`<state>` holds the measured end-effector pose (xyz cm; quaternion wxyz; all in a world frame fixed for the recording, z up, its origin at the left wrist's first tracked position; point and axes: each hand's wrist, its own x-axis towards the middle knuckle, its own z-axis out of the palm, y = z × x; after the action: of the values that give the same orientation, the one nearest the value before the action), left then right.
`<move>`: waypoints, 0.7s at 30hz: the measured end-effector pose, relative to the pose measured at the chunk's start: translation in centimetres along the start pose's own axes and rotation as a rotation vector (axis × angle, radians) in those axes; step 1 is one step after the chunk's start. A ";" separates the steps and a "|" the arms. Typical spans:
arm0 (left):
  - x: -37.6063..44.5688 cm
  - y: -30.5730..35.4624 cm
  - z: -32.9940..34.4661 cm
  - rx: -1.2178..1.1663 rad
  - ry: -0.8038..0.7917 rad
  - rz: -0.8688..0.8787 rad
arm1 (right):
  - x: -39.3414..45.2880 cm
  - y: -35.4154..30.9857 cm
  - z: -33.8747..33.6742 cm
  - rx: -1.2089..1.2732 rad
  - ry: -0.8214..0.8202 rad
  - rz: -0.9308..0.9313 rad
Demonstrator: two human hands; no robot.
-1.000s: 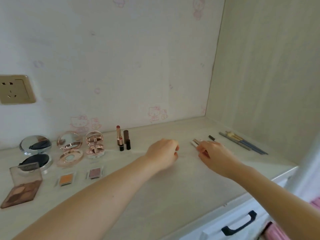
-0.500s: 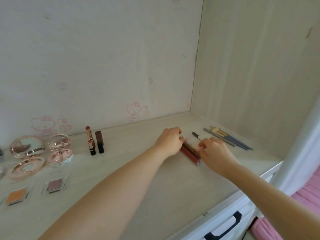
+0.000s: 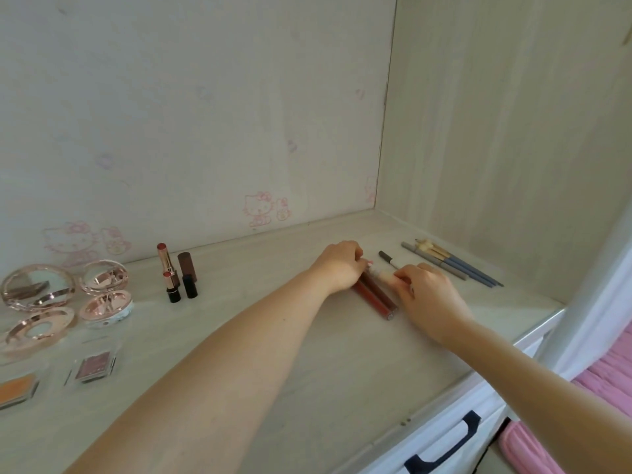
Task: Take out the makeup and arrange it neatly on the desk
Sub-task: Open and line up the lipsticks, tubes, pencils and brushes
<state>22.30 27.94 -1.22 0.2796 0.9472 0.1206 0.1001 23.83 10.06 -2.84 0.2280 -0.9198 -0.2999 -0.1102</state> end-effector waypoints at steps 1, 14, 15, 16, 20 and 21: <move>-0.1 0.0 0.0 -0.039 0.016 -0.001 | 0.0 0.0 0.0 0.013 0.029 0.004; -4.3 1.6 -3.1 -1.136 0.357 -0.230 | -1.1 -4.6 -1.2 0.482 0.295 0.083; -4.9 1.5 -3.6 -1.234 0.357 -0.259 | -1.4 -5.4 -1.4 0.538 0.296 0.099; -5.4 1.4 -4.2 -1.324 0.352 -0.283 | -1.7 -6.2 -1.4 0.570 0.298 0.091; -7.9 0.2 -6.4 -1.496 0.294 -0.298 | -3.0 -9.2 -1.2 0.644 0.299 0.026; -8.6 -0.3 -6.8 -1.494 0.281 -0.292 | -3.3 -9.9 -1.1 0.657 0.298 0.017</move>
<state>12.31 29.20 3.18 0.8369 0.4600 0.1791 0.2364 15.18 14.99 0.49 0.5535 -0.7737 -0.2753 -0.1390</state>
